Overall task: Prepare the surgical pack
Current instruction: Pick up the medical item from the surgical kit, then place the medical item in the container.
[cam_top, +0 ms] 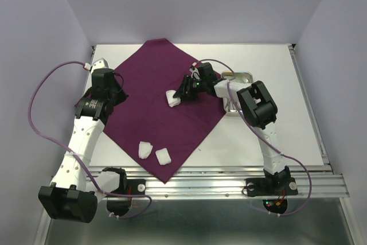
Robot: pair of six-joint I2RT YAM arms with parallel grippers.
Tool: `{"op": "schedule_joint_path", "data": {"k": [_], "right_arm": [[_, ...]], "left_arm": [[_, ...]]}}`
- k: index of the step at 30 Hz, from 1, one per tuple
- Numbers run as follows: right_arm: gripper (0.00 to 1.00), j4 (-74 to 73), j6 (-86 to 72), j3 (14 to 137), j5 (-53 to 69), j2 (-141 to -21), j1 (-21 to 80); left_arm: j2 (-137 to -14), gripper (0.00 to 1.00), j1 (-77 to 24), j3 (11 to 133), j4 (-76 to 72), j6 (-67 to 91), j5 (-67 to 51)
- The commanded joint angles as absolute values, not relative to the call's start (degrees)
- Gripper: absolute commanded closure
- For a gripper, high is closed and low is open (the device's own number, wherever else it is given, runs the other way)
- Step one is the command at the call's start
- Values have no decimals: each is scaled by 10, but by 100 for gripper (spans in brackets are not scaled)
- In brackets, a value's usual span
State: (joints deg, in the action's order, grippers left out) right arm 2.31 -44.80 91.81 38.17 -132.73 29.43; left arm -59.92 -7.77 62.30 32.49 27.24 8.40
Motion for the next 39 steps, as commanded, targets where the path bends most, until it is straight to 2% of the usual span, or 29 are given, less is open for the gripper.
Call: {"op": "schedule_joint_path", "data": {"k": [1,11,15,18,28,36,39], "right_arm": [[53,65,-470,909,395,-1337,296],[88,88,-476,914,416,-1298,296],[96,87,-467,916,417,-1269,296],[99,86,-467,913,421,-1257,291],[99,76,-448,850,429,-1174,242],[99,69,-418,728,458,-1059,148],[99,55,-399,676,474,-1020,77]], "left_arm": [[-585,85,-76,621,312,266,85],[-584,85,-76,618,311,265,83],[-584,85,-76,617,311,265,83],[-584,85,-76,616,312,265,83],[-587,85,-75,617,311,262,84],[-593,85,-76,622,307,258,76],[-598,85,-75,623,305,254,75]]}}
